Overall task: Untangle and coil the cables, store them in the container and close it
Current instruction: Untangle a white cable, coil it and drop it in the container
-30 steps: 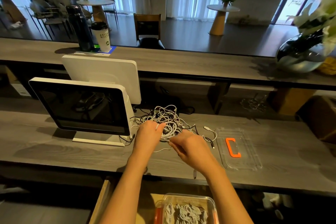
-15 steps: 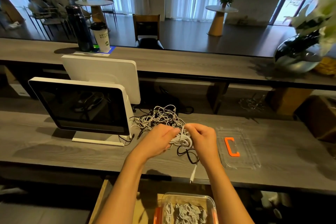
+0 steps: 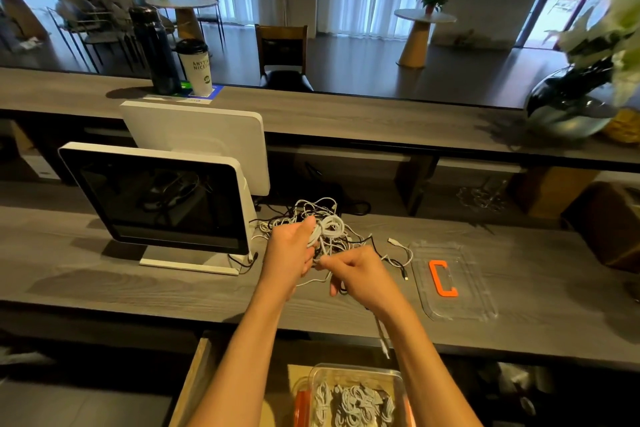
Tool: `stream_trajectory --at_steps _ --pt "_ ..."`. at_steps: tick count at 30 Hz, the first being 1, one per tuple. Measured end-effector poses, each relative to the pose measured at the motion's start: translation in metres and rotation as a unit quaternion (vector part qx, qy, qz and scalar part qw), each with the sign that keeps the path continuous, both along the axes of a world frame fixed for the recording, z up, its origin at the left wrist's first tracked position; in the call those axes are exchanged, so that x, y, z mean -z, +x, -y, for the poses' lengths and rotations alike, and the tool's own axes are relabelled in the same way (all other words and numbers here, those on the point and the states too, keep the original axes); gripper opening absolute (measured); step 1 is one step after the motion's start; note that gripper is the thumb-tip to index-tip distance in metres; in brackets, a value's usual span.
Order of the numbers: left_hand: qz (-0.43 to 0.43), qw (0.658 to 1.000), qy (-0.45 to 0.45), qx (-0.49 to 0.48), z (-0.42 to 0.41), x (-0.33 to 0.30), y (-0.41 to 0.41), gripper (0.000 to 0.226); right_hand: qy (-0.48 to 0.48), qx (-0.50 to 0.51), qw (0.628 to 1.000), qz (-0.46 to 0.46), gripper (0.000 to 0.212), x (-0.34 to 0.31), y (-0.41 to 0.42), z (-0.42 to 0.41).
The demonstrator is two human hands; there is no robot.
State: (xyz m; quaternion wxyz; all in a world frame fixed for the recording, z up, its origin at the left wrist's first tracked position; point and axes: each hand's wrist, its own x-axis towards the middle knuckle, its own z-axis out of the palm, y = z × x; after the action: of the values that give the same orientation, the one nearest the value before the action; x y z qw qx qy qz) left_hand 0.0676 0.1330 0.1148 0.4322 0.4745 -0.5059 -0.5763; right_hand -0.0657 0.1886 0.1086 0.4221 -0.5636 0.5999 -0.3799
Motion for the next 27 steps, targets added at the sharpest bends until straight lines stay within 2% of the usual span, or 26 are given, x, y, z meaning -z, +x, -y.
stream_trajectory --at_steps 3,6,9,11,14,16,18,23,25,27 --pt "0.123 0.99 -0.053 -0.032 0.007 0.007 0.003 0.046 0.013 -0.072 0.997 -0.037 0.028 -0.009 -0.001 -0.003" --pt "0.295 0.947 -0.126 -0.01 0.01 0.007 0.007 0.054 0.001 -0.131 0.983 -0.126 0.02 -0.018 -0.003 -0.008" --pt "0.376 0.917 -0.128 0.046 0.015 0.005 0.013 0.055 -0.003 -0.16 0.964 -0.211 0.02 -0.03 -0.006 -0.011" --pt "0.399 0.901 -0.124 0.115 0.014 0.001 0.015 0.054 -0.028 -0.131 0.958 -0.255 0.023 -0.036 -0.014 -0.01" --pt "0.371 0.897 -0.124 0.205 0.007 -0.008 0.016 0.048 -0.116 -0.029 0.959 -0.255 0.017 -0.039 -0.028 -0.008" --pt "0.329 0.903 -0.115 0.249 0.002 -0.015 0.016 0.045 -0.159 0.058 0.972 -0.165 0.01 -0.037 -0.038 -0.007" --pt "0.263 0.915 -0.089 0.292 -0.004 -0.021 0.017 0.044 -0.162 0.107 0.979 -0.064 0.012 -0.035 -0.043 -0.006" --pt "0.099 0.923 -0.032 0.369 -0.01 -0.026 0.018 0.043 -0.118 0.114 0.979 0.124 0.012 -0.025 -0.036 -0.007" --pt "0.032 0.939 -0.016 0.342 -0.012 -0.023 0.017 0.044 -0.103 0.092 0.979 0.149 0.013 -0.019 -0.03 -0.008" --pt "-0.034 0.956 -0.013 0.29 -0.015 -0.023 0.014 0.039 -0.091 0.08 0.984 0.127 0.024 -0.011 -0.024 -0.007"
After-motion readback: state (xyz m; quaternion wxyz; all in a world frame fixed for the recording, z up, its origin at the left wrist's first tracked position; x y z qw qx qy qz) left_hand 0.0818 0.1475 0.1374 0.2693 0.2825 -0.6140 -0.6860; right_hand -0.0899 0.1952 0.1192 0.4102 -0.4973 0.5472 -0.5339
